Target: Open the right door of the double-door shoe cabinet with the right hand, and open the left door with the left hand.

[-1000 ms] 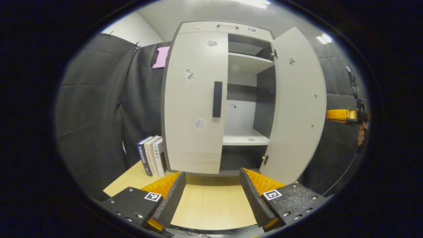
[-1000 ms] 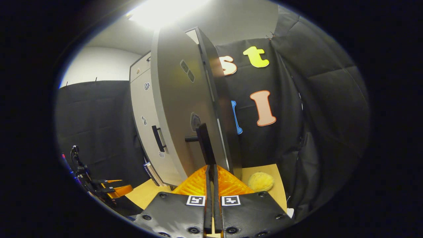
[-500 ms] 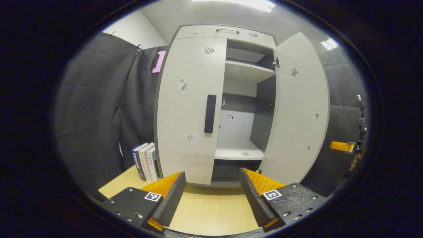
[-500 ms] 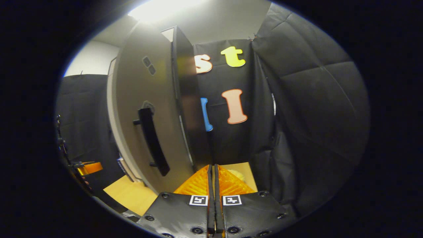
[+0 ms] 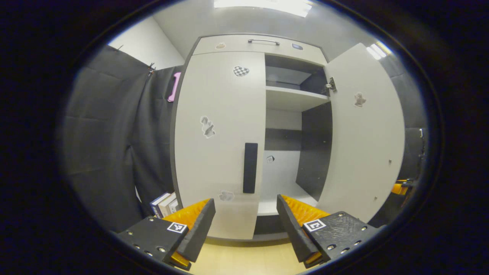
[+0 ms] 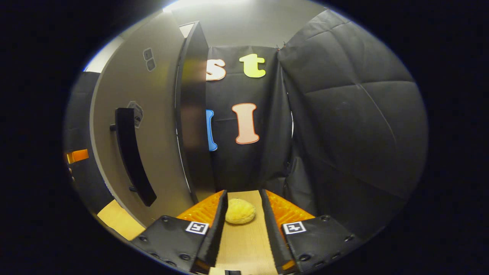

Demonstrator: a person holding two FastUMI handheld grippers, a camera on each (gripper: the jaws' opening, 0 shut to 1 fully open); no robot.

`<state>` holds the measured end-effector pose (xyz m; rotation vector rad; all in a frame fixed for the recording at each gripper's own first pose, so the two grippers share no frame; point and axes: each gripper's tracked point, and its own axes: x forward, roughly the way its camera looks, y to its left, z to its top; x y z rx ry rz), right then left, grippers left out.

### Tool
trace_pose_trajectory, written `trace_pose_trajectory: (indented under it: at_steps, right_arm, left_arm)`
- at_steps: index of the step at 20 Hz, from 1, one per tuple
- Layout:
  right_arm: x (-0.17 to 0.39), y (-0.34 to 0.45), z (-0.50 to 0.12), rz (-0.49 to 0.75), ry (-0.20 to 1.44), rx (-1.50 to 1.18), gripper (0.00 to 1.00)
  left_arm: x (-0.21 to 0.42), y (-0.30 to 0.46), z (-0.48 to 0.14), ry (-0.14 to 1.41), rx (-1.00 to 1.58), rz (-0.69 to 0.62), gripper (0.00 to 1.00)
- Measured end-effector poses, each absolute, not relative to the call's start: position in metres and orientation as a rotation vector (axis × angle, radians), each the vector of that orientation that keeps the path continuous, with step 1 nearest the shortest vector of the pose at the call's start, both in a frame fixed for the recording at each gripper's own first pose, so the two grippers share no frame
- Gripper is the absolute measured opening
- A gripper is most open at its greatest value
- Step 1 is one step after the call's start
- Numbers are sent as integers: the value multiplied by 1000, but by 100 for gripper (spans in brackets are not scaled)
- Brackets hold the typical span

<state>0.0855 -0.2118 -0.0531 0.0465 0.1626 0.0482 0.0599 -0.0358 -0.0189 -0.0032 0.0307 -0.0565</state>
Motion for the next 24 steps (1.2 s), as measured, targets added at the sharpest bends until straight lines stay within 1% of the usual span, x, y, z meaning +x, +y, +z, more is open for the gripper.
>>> trace_pose_trajectory:
  at_steps: [1,3,4,5,7,8,9,10,11,15,16,18,19,20,21,22,23,24]
  right_arm:
    - [90,-214,-53,22,167,47,65]
    - [96,-226,-54,-50,174,45,93]
    - [99,-231,-53,-85,180,49,98]
    - [98,-235,-54,-110,180,61,98]
    - [98,-235,-50,-142,178,90,98]
    - [97,-236,-48,-159,179,99,97]
    - [95,-239,-47,-181,177,102,97]
    - [94,-243,-46,-203,175,104,98]
    - [92,-246,-46,-220,174,108,98]
    - [82,-251,-56,-258,202,126,97]
    - [79,-254,-58,-270,209,128,98]
    - [75,-257,-64,-295,217,138,98]
    - [72,-257,-68,-302,221,148,98]
    - [70,-257,-70,-301,227,162,98]
    - [69,-256,-76,-296,237,179,98]
    - [66,-256,-81,-294,247,191,98]
    - [64,-257,-84,-298,255,197,93]
    - [62,-259,-87,-302,261,201,92]
  left_arm:
    - [63,-34,-17,20,9,-66,96]
    - [77,-34,-13,-2,27,-83,96]
    - [83,-36,-12,-7,22,-98,94]
    - [86,-40,-12,-11,10,-115,96]
    - [95,-45,-10,-22,-3,-137,96]
    - [99,-45,-10,-25,-5,-142,94]
    - [103,-44,-10,-31,-5,-146,96]
    - [108,-44,-9,-36,-1,-148,96]
    - [112,-43,-9,-41,7,-149,94]
    - [120,-46,-10,-46,52,-189,96]
    - [120,-46,-9,-50,56,-191,94]
    - [125,-49,-11,-40,51,-199,72]
    - [124,-52,-13,-26,47,-203,73]
    - [123,-51,-14,-23,44,-194,68]
    - [122,-51,-12,-32,45,-182,72]
    - [123,-52,-10,-41,41,-181,66]
    - [125,-55,-11,-44,33,-187,60]
    - [127,-50,-11,-46,35,-154,54]
